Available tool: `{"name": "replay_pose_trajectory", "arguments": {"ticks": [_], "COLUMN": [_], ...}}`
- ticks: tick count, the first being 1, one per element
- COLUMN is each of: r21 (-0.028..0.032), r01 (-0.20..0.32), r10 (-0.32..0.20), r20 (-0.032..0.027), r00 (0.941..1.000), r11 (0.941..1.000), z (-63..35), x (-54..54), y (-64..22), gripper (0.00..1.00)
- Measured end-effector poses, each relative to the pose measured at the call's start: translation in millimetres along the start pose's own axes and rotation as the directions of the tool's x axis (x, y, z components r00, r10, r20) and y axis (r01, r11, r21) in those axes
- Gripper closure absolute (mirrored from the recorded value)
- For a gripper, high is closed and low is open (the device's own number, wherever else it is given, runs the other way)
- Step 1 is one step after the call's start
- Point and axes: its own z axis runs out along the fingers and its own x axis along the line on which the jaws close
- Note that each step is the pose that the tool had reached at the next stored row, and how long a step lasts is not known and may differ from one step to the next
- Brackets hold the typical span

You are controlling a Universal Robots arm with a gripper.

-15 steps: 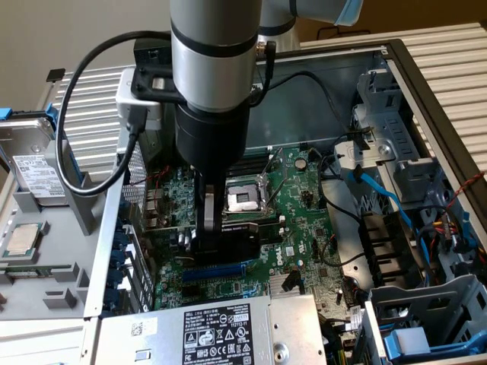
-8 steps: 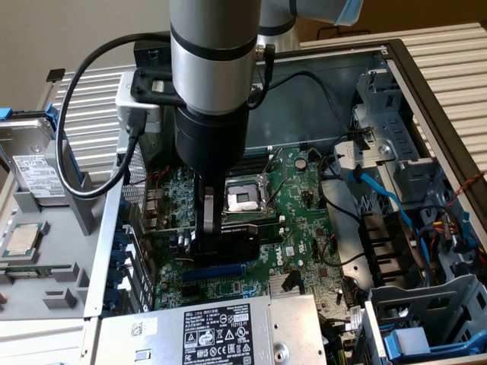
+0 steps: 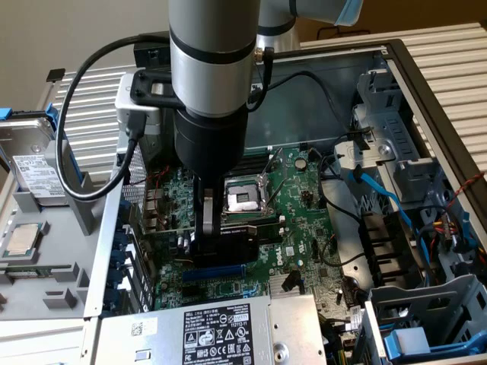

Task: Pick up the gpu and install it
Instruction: 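Insert the gpu into the slot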

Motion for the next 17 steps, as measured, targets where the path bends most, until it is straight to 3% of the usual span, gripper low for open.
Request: {"name": "replay_pose_trajectory", "arguments": {"ticks": [17], "r21": [0.0030], "r01": [0.002], "r10": [-0.002], "r20": [0.0003], "r00": [1.0000], "r11": [1.0000], "z": [1.1], "x": [-0.8], "y": [-0.2], "gripper": [0.74]}}
